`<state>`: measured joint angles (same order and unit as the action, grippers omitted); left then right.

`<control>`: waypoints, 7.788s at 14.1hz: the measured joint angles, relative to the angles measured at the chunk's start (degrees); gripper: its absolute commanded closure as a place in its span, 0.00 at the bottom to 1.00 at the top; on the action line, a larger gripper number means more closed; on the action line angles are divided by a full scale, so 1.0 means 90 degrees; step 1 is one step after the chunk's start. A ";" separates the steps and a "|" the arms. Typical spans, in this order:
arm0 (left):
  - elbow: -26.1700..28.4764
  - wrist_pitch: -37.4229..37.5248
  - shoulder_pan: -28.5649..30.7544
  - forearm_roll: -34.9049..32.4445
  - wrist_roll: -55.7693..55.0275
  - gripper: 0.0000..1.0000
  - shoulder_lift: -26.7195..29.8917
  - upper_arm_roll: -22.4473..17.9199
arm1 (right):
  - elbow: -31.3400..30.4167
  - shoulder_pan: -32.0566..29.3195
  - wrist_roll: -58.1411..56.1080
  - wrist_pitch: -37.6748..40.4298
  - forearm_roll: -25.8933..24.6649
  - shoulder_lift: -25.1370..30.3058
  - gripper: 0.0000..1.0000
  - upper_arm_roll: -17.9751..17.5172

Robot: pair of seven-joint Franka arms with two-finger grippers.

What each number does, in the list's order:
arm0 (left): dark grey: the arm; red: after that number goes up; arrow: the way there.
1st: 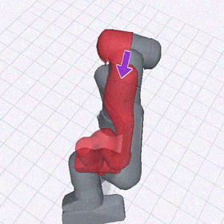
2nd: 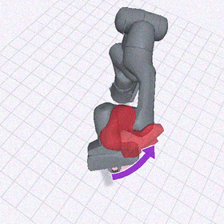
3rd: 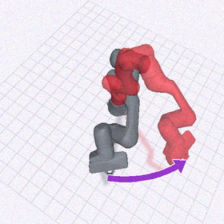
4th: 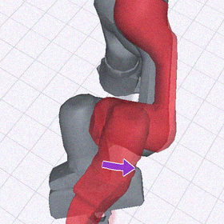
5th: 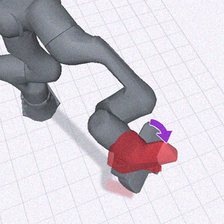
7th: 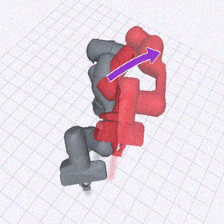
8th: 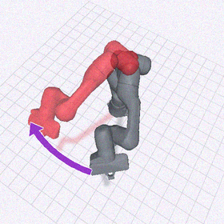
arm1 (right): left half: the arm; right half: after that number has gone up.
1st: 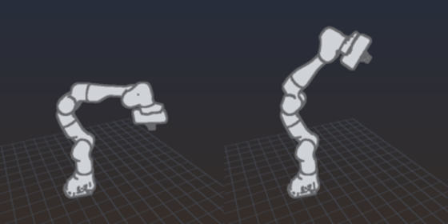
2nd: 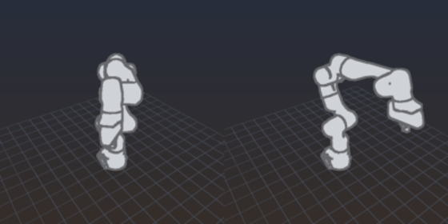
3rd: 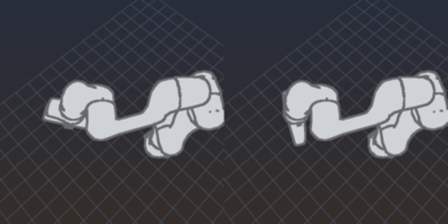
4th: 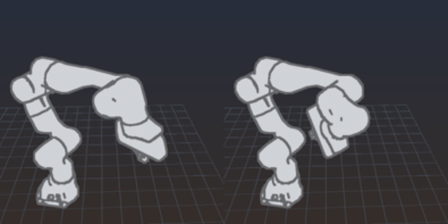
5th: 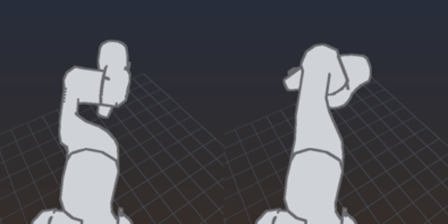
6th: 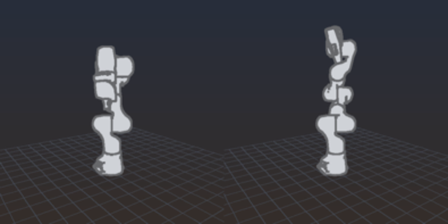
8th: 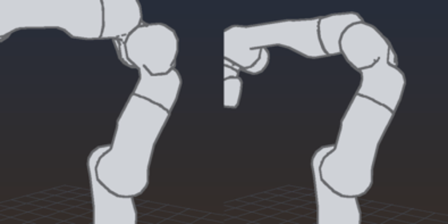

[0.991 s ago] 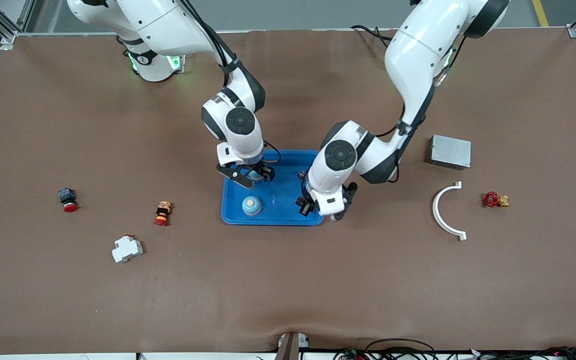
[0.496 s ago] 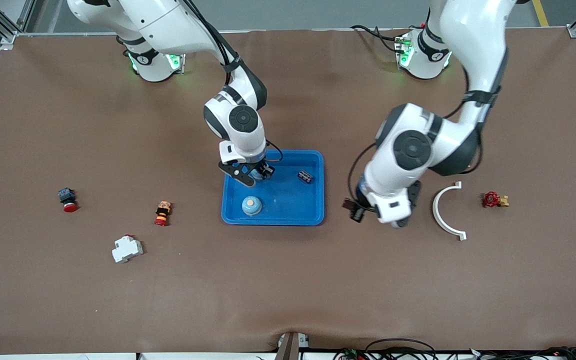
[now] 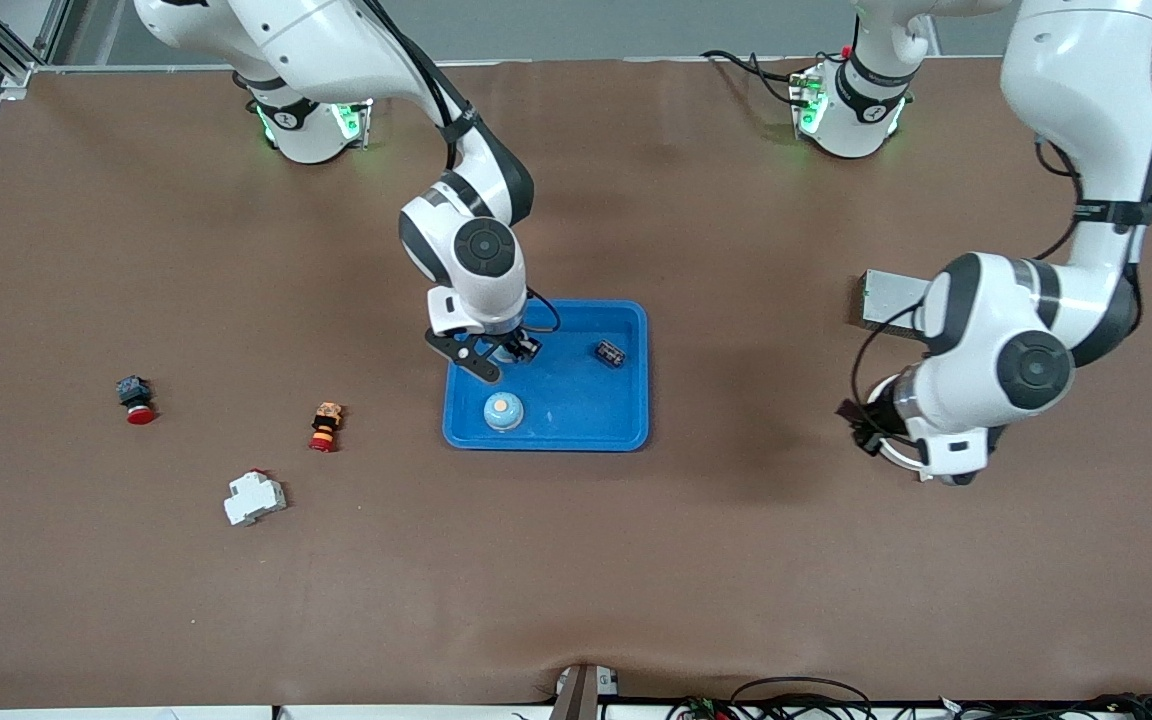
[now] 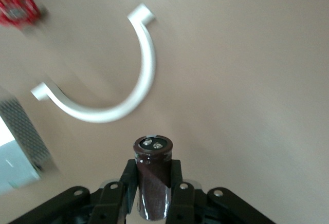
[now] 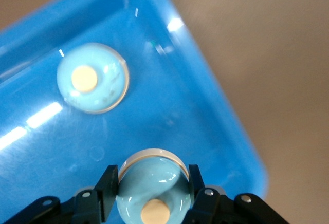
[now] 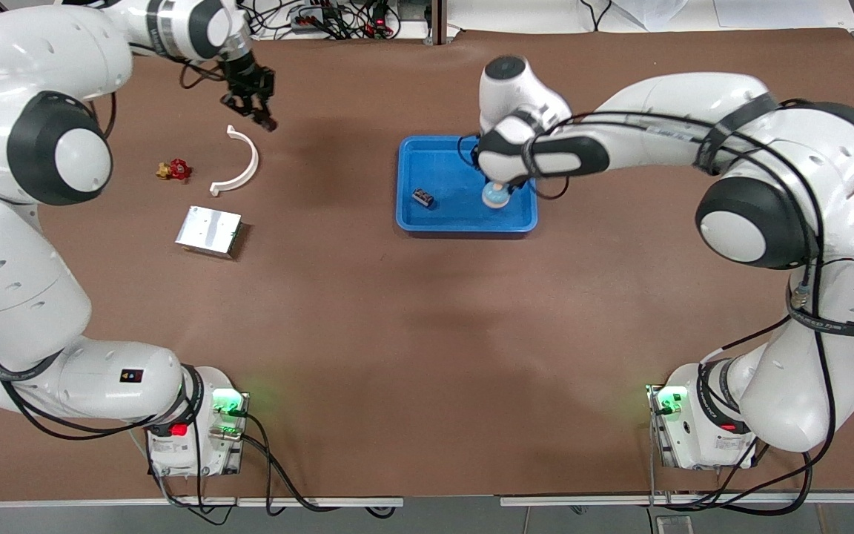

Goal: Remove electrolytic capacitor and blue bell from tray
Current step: 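Carry the capacitor toward the white arc while the right gripper carries the bell, then set the capacitor beside the white arc while the right gripper lowers the bell, then release the bell near the red button while the left gripper returns to the tray, then reach the left gripper to the second capacitor while the right gripper reaches the bell, then grasp the capacitor with the left gripper while the right gripper grasps the bell, then carry the capacitor toward the white arc while the right gripper carries the bell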

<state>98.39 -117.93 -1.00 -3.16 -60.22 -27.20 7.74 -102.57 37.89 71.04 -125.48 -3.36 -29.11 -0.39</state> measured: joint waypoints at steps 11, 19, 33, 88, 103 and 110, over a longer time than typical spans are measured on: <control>0.0689 -0.1190 0.0982 -0.1083 0.0903 1.00 -0.0485 0.0006 | -0.1432 -0.3521 -0.6375 0.0303 -0.0009 0.2383 1.00 0.0087; 0.0740 -0.1455 0.1122 -0.1143 0.0935 0.00 -0.0602 0.0010 | -0.2225 -0.5123 -0.8763 -0.0913 -0.0008 0.1787 1.00 0.0079; 0.0496 -0.0623 0.0958 -0.1142 -0.1063 0.00 0.0252 0.1899 | -0.2439 -0.5464 -0.9208 -0.2456 -0.0006 0.0681 1.00 -0.0001; -0.0137 -0.2209 -0.2078 -0.1465 -0.5947 0.23 -0.1658 0.2019 | 0.0936 -0.0264 0.0247 -0.1136 -0.0347 -0.1122 0.00 -0.0215; -0.0720 -0.1560 -0.2131 -0.1473 -0.6009 1.00 -0.1777 0.1867 | 0.1051 -0.0267 0.0267 -0.1138 -0.0981 -0.1349 0.00 -0.0084; -0.0886 -0.1239 -0.1631 -0.1810 -0.5834 1.00 -0.1515 0.1834 | 0.1080 -0.0295 0.0233 -0.1138 -0.1314 -0.1350 0.06 -0.0059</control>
<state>90.42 -129.08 -15.68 -19.45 -112.73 -40.83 24.25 -92.85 35.23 73.14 -135.72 -15.19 -41.26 -0.92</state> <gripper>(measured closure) 0.661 0.000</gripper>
